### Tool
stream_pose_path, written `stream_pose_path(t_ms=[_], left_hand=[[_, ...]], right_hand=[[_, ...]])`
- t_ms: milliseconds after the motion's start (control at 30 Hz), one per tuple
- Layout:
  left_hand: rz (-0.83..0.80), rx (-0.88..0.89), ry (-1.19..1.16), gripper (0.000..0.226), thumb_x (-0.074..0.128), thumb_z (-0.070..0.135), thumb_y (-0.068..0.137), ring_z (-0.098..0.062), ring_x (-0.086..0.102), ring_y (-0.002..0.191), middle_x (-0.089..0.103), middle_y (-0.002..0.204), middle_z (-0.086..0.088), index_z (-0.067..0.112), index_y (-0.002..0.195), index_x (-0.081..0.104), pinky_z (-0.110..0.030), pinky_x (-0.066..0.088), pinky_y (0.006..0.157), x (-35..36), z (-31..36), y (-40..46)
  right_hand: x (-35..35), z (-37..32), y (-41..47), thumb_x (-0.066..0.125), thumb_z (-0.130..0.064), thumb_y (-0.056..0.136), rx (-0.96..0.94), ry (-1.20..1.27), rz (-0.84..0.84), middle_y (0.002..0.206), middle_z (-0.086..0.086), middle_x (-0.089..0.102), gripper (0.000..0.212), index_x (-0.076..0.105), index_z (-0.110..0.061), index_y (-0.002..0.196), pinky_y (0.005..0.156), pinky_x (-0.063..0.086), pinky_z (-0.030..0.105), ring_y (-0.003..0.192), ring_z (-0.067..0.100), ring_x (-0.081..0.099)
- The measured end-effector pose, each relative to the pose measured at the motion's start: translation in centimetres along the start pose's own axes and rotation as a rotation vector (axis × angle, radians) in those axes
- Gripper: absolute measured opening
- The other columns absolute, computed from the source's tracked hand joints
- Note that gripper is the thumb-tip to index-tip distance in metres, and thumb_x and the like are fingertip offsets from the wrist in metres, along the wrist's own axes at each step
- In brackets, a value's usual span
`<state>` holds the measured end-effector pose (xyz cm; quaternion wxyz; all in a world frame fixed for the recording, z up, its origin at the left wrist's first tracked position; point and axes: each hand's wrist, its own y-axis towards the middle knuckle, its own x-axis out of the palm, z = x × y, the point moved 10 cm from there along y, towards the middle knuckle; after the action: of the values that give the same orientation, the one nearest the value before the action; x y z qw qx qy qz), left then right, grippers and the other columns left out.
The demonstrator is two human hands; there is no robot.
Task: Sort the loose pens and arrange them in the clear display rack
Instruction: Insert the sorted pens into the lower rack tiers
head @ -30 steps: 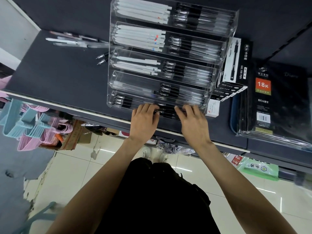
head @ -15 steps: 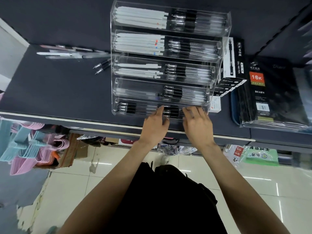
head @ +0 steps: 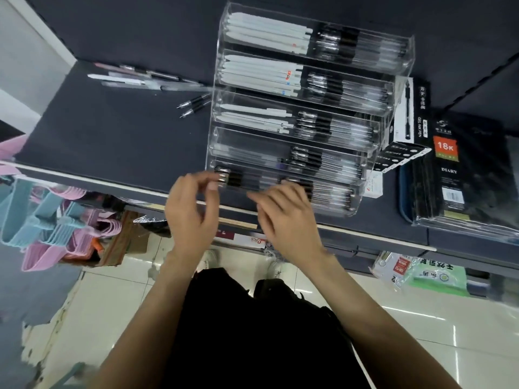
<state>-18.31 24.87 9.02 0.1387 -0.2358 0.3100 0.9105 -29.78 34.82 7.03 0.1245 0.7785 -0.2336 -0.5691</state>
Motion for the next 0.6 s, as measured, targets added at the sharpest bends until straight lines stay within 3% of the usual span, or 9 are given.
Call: stream_pose_path(t_ms=[133,200,300,367,467,600], left_hand=[[0.062,-0.04,0.079,0.02,0.045,0.013,0.096,-0.006,0.048,0.076,0.056,0.086,0.005,0.003,0.096,0.063,-0.029,0.041,0.065,-6.2,-6.5,1.9],[-0.024,-0.113,0.137,0.017,0.049,0.012,0.094,-0.007,0.049,0.079,0.056,0.088,0.008,0.007,0.1,0.063,-0.03,0.04,0.066,-8.1,-10.8,3.6],[-0.246,-0.167,0.272,0.024,0.057,0.006,0.087,-0.023,0.056,0.089,0.065,0.094,0.002,0.01,0.11,0.063,-0.031,0.04,0.073,-9.0,-18.2,7.3],[-0.331,-0.185,0.293,0.03,0.061,0.003,0.085,-0.03,0.058,0.098,0.067,0.103,-0.005,0.01,0.114,0.063,-0.032,0.04,0.083,-9.3,-22.8,10.1],[-0.377,-0.216,0.262,0.032,0.061,0.006,0.087,-0.028,0.058,0.106,0.064,0.112,-0.009,0.011,0.119,0.061,-0.033,0.042,0.085,-9.0,-27.2,14.4],[-0.46,-0.17,0.268,0.036,0.058,0.01,0.089,-0.031,0.052,0.112,0.059,0.121,-0.012,0.012,0.126,0.058,-0.037,0.042,0.089,-6.1,-30.0,19.3]], right_hand=[[5.9,-3.7,3.3,0.066,-0.008,0.079,-0.003,0.043,-0.203,0.084,-0.001,0.072,0.023,0.072,-0.015,0.099,0.078,0.052,0.034,0.081,0.02,0.064],[8.7,-5.1,5.5,0.068,-0.007,0.078,0.01,0.035,-0.269,0.082,-0.001,0.071,0.021,0.073,-0.015,0.097,0.072,0.055,0.032,0.078,0.021,0.065],[11.8,-6.3,9.8,0.066,-0.006,0.08,0.077,0.031,-0.269,0.085,-0.001,0.071,0.021,0.072,-0.016,0.098,0.066,0.055,0.031,0.079,0.021,0.064],[13.4,-6.5,13.0,0.066,-0.005,0.08,0.128,0.005,-0.216,0.091,0.0,0.07,0.024,0.071,-0.016,0.101,0.068,0.053,0.03,0.084,0.022,0.063],[16.4,-5.0,17.5,0.06,0.004,0.078,0.214,-0.068,-0.218,0.106,0.007,0.065,0.039,0.067,-0.013,0.112,0.08,0.053,0.038,0.094,0.03,0.058],[20.3,-0.5,20.6,0.052,0.011,0.079,0.407,-0.299,-0.416,0.133,0.015,0.045,0.06,0.049,-0.012,0.134,0.093,0.047,0.048,0.116,0.037,0.045]])
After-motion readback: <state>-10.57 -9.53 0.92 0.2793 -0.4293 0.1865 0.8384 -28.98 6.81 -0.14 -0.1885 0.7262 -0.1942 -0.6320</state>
